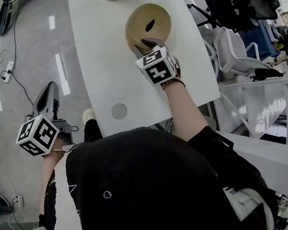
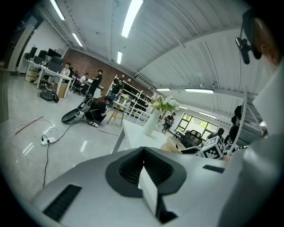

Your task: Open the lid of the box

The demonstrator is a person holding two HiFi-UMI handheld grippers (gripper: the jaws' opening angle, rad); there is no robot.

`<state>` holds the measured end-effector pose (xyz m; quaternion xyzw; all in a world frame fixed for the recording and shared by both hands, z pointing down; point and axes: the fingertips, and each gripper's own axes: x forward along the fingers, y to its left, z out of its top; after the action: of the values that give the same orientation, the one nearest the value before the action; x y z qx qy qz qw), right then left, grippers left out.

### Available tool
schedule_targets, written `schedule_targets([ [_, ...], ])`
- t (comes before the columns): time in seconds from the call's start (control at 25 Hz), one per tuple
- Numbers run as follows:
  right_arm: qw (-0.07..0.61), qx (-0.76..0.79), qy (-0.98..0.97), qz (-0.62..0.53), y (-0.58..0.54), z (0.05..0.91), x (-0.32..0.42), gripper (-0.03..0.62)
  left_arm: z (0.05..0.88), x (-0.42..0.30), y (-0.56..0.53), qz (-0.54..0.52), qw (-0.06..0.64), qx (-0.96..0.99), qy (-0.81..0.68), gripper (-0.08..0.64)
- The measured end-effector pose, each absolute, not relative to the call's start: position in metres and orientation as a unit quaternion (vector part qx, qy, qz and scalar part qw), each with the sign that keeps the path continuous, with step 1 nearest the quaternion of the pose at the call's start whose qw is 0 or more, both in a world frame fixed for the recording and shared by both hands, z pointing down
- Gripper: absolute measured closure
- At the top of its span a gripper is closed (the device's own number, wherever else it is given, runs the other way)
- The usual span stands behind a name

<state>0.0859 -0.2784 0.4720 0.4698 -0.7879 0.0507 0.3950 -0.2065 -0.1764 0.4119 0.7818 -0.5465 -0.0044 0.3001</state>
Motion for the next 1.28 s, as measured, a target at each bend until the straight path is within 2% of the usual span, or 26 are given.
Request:
schedule_targets([
  [0.6, 0.315, 0.485, -0.810, 0.101, -0.281, 0.460, 0.089, 0.471, 0.415, -0.205, -0.178, 0.006, 0.301, 0.780, -0.549, 0.549],
  [1.28, 0.270, 0.496, -0.817, 0.116, -0.282, 0.450, 0.090, 0.474, 0.416, -0.208, -0.178, 0.007, 0.301, 0.778, -0.551, 0.549],
])
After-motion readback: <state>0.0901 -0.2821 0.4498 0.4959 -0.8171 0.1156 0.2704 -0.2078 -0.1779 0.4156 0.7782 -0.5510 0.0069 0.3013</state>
